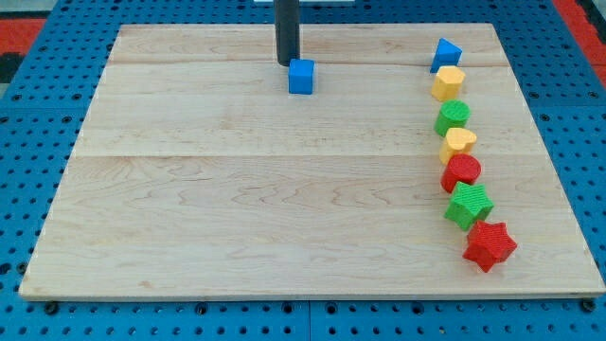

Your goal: Push the cube towards the left side of the board

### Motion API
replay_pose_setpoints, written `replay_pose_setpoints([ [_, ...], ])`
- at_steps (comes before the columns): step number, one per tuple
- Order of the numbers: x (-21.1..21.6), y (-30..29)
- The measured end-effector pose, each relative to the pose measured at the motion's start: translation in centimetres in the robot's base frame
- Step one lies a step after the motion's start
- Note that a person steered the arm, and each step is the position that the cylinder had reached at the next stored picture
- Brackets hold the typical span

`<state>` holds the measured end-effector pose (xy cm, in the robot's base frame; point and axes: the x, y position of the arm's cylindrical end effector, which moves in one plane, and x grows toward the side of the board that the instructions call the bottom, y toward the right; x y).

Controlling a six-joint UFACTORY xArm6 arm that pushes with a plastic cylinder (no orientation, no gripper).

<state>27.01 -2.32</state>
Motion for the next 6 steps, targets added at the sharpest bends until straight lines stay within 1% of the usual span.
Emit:
replay_pose_setpoints([
  [1,0.0,0.0],
  [2,1.6,2.8],
  [3,3.7,7.2],
  [4,4.9,7.0],
  [5,4.8,-2.6],
  [6,5.7,-5.4],
])
